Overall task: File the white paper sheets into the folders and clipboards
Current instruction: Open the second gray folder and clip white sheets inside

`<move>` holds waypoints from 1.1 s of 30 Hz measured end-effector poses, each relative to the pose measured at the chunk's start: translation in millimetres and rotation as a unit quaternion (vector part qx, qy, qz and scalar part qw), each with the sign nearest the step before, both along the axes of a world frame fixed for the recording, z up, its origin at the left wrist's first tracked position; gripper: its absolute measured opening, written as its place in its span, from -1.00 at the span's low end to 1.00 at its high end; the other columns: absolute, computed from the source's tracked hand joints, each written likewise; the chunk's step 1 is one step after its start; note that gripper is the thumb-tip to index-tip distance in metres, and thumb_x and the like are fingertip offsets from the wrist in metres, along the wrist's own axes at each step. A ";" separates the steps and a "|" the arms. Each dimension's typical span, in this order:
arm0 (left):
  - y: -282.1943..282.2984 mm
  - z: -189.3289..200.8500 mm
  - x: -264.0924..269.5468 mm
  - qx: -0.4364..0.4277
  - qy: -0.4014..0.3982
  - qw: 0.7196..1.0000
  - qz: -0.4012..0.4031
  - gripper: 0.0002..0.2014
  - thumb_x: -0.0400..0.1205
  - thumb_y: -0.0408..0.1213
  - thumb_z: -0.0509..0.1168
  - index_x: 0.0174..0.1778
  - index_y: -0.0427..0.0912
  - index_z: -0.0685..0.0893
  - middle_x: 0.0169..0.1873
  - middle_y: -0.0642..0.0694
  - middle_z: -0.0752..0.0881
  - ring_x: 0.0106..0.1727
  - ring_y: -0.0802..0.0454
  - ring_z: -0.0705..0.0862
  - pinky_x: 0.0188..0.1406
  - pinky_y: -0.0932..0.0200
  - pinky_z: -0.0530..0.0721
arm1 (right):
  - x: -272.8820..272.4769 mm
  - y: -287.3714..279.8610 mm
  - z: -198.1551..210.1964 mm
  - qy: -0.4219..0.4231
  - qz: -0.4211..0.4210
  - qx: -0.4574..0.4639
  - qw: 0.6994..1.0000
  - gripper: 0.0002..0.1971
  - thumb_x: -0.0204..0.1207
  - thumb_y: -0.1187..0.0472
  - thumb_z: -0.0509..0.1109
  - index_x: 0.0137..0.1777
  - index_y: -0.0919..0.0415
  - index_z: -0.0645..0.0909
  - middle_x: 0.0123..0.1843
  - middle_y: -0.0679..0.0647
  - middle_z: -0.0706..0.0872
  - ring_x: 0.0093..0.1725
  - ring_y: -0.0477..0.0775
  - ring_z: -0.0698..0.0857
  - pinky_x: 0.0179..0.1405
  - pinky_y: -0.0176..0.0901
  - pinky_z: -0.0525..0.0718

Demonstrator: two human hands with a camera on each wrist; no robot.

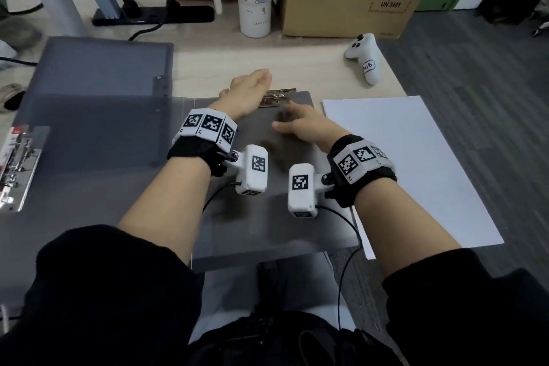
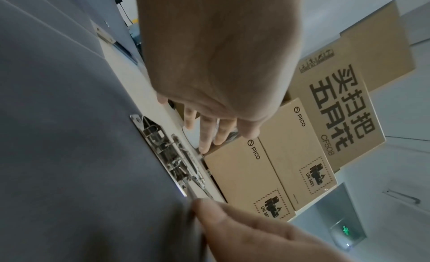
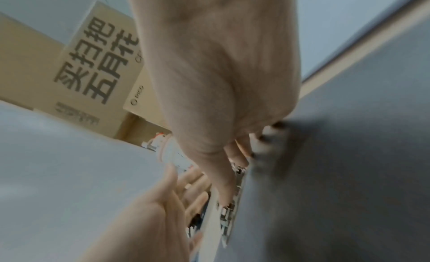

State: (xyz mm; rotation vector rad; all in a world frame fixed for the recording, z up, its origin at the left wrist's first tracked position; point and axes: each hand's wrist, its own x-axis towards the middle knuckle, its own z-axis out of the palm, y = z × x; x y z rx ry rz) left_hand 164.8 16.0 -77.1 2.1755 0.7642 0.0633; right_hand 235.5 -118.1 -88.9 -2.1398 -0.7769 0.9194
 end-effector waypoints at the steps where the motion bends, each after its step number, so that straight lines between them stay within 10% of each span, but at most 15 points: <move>1: -2.1 1.7 -3.6 -0.001 -0.006 1.000 0.002 -0.30 0.53 0.29 -0.14 0.56 0.07 0.33 0.58 -0.12 0.37 0.63 -0.12 0.25 0.63 -0.20 0.13 | -0.9 -5.4 4.8 0.025 -0.027 0.026 0.999 -0.35 0.56 0.15 0.41 0.59 0.30 0.29 0.51 0.14 0.43 0.54 0.08 0.39 0.57 -0.15 0.28; 6: -23.9 7.7 -20.1 0.000 -0.027 1.000 -0.001 -0.36 0.41 0.22 0.06 0.36 0.03 0.58 0.33 -0.09 0.64 0.47 -0.12 0.48 0.54 -0.23 0.32 | -15.1 -39.1 26.0 0.065 -0.070 0.064 0.993 -0.53 0.62 0.15 0.32 0.50 0.24 0.43 0.28 0.10 0.63 0.15 0.00 0.58 -0.12 -0.34 0.50; 13: -75.3 10.9 -37.8 -0.047 -0.043 0.993 -0.096 -0.68 0.74 -0.38 0.08 0.38 -0.32 0.53 0.27 -0.28 0.65 0.22 -0.02 0.58 0.26 0.23 0.48 | -38.1 -91.7 35.5 0.095 -0.106 0.097 0.985 -0.64 0.62 0.15 0.31 0.40 0.19 0.51 0.23 0.11 0.68 -0.03 0.05 0.69 0.03 -0.15 0.57; 24: -169.5 4.0 -28.3 -0.082 -0.059 0.982 -0.159 -0.72 0.69 -0.31 0.19 0.32 -0.17 0.60 0.23 -0.22 0.69 0.28 -0.07 0.64 0.39 0.05 0.53 | -22.0 -179.4 24.0 0.026 -0.253 0.159 0.954 -0.66 0.53 0.38 0.29 0.31 0.36 0.55 0.12 0.31 0.73 -0.21 0.18 0.77 -0.09 -0.07 0.78; 33: -230.5 -8.4 -0.9 -0.052 -0.087 0.978 -0.181 -0.71 0.64 -0.33 0.24 0.27 -0.16 0.64 0.27 -0.08 0.69 0.35 -0.01 0.59 0.33 0.23 0.46 | 8.1 -232.6 -3.2 -0.211 -0.340 -0.002 0.917 -0.54 0.44 0.32 0.37 0.36 0.36 0.51 0.36 0.28 0.60 0.43 0.29 0.50 0.36 0.02 0.49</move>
